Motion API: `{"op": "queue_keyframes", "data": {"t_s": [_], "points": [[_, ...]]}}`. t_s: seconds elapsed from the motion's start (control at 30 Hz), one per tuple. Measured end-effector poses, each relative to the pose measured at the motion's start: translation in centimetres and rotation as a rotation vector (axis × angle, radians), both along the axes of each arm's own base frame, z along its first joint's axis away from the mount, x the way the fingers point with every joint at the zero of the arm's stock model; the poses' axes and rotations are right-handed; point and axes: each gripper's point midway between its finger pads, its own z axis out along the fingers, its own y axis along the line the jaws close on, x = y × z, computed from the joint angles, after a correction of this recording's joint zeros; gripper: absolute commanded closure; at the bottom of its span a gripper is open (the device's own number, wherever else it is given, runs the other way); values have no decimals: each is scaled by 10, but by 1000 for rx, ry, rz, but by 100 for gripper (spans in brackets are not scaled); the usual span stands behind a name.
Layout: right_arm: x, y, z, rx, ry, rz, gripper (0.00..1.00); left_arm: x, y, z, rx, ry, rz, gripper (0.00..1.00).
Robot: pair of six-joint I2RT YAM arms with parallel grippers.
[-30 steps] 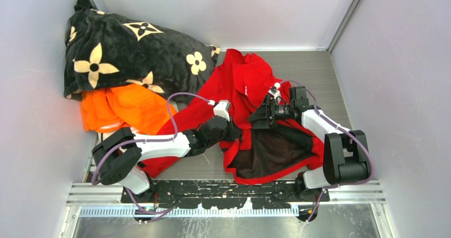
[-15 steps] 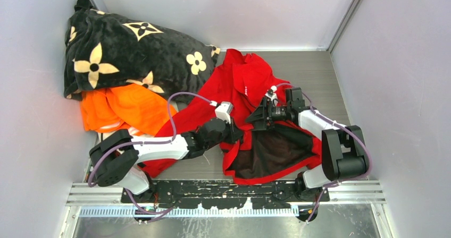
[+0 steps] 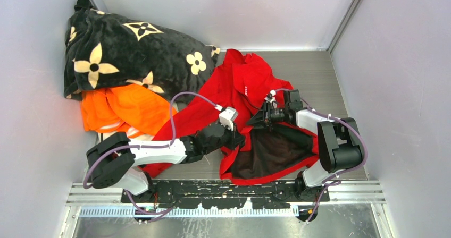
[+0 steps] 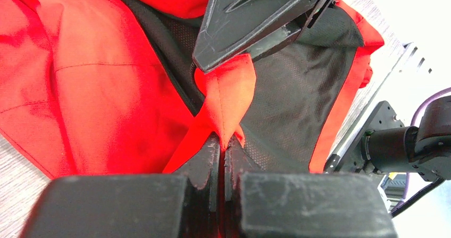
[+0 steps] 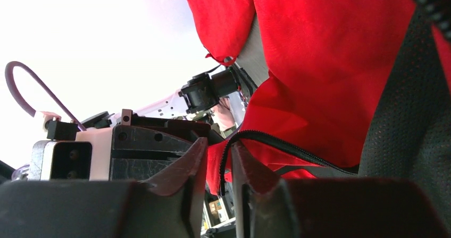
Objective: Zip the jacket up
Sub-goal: Adjust the zipper on the jacket.
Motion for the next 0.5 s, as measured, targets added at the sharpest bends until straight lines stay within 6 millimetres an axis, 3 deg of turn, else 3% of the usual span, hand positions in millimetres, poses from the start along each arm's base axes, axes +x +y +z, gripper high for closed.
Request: {"op": "queue_keyframes", "data": {"t_s": [0.23,0.3,0.5], "points": [[-2,0,2,11,7,7,96,0,2,-3,28,-19,-11,100],[-2,0,2,14,6,11,98,0,4,-3,33,-18,-12,95],[-8,0,4,18,-20,37,99,-6,11,3,37,6,-11,41]]}}
